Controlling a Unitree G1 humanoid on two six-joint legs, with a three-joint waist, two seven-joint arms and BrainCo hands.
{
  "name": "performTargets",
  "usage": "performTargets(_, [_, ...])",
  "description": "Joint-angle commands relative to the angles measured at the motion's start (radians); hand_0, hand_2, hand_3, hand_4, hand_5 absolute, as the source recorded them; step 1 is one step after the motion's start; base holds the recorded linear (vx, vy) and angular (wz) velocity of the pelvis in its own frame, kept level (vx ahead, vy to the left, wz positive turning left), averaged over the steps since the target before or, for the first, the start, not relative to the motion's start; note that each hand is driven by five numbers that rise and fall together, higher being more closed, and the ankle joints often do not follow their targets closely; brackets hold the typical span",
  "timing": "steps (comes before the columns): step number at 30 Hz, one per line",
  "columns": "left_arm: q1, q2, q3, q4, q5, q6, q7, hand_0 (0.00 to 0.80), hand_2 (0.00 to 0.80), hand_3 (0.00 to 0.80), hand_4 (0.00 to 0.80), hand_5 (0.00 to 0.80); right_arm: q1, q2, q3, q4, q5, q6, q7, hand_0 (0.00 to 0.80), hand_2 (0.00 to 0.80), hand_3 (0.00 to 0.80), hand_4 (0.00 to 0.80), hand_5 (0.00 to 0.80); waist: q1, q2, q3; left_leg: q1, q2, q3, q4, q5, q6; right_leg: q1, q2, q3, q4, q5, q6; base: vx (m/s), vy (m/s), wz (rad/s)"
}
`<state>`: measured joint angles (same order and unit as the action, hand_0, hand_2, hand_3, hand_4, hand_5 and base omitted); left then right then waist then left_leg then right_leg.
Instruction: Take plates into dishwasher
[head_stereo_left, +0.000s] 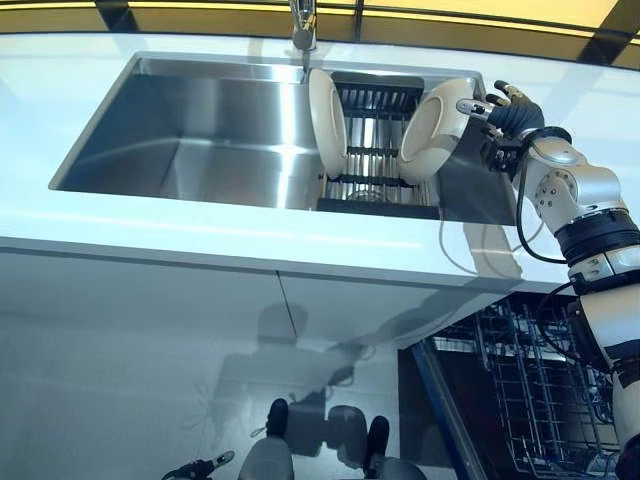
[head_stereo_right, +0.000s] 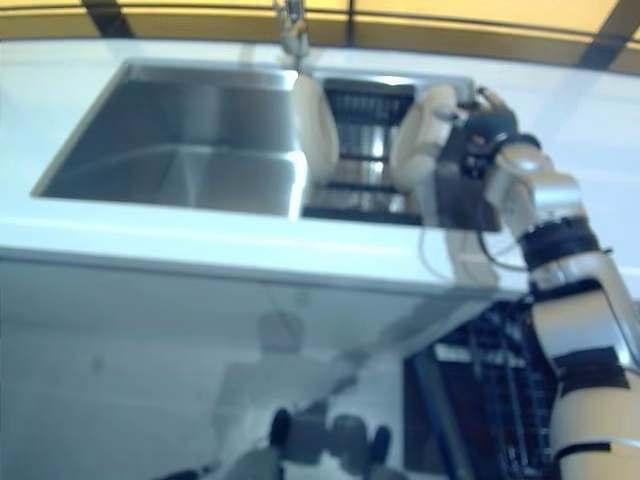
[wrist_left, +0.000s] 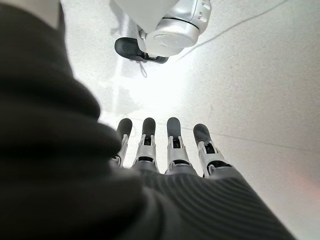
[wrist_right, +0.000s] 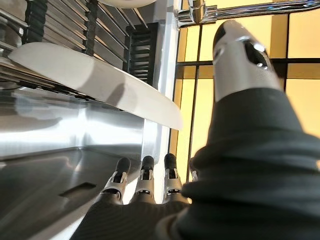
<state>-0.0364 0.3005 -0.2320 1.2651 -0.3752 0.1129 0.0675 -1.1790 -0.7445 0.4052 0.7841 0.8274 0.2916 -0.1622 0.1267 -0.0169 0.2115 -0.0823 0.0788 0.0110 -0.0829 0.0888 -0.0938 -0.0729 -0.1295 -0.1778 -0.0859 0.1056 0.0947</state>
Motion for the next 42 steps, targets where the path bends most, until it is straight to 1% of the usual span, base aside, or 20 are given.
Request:
performTargets(1, [-0.026, 0.023, -0.037, 0.054, 0.014, 0.000, 0.004, 0.000, 0.000, 0.000, 0.000, 0.000, -0.138, -0.015, 0.054, -0.030, 0.003, -0.027, -0.011, 0.000, 0.000, 0.000, 0.000, 0.000, 0.014, -0.036, -0.004, -0.021, -0.005, -0.041, -0.004, -0.004, 0.008, 0.002, -0.068, -0.032, -0.001, 0.019, 0.038, 0.000, 0.000, 0.00])
performTargets(4, [-0.026, 0.023, -0.042, 0.052, 0.011, 0.001, 0.007, 0.000, 0.000, 0.000, 0.000, 0.000, -0.141, -0.013, 0.052, -0.032, -0.001, -0.013, -0.007, 0.000, 0.000, 0.000, 0.000, 0.000, 0.014, -0.037, -0.003, -0.020, -0.005, -0.039, -0.004, -0.004, 0.009, 0.003, -0.068, -0.031, -0.001, 0.020, 0.037, 0.000, 0.000, 0.00])
performTargets(14, [-0.031, 0.019, -0.045, 0.048, -0.011, 0.001, 0.018, 0.000, 0.000, 0.000, 0.000, 0.000, -0.139, 0.003, 0.062, -0.017, 0.005, -0.001, 0.003, 0.000, 0.000, 0.000, 0.000, 0.000, 0.014, -0.031, 0.012, -0.025, -0.007, -0.040, -0.004, -0.003, 0.011, -0.005, -0.069, -0.029, -0.001, 0.023, 0.036, 0.000, 0.000, 0.00])
performTargets(31, [-0.031, 0.012, -0.056, 0.043, -0.041, -0.009, 0.016, 0.000, 0.000, 0.000, 0.000, 0.000, -0.172, 0.020, 0.083, 0.019, -0.003, -0.003, 0.016, 0.000, 0.000, 0.000, 0.000, 0.000, 0.028, -0.020, 0.031, -0.034, -0.014, -0.051, -0.004, 0.001, 0.014, -0.010, -0.077, -0.040, -0.001, 0.027, 0.036, 0.000, 0.001, 0.00])
performTargets(36, [-0.023, 0.008, -0.051, 0.047, -0.041, -0.011, 0.017, 0.000, 0.000, 0.000, 0.000, 0.000, -0.178, 0.020, 0.086, 0.020, -0.007, 0.000, -0.008, 0.000, 0.000, 0.000, 0.000, 0.000, 0.032, -0.023, 0.031, -0.034, -0.016, -0.057, -0.004, 0.001, 0.014, -0.008, -0.077, -0.044, -0.001, 0.025, 0.035, 0.005, 0.010, 0.03])
performTargets(42, [-0.007, 0.006, -0.047, 0.053, -0.048, -0.015, 0.017, 0.000, 0.000, 0.000, 0.000, 0.000, -0.200, 0.011, 0.094, 0.056, -0.024, 0.010, 0.001, 0.000, 0.000, 0.000, 0.000, 0.000, 0.041, -0.024, 0.028, -0.032, -0.017, -0.063, -0.004, 0.002, 0.013, -0.003, -0.078, -0.051, -0.001, 0.025, 0.036, 0.000, 0.000, 0.00])
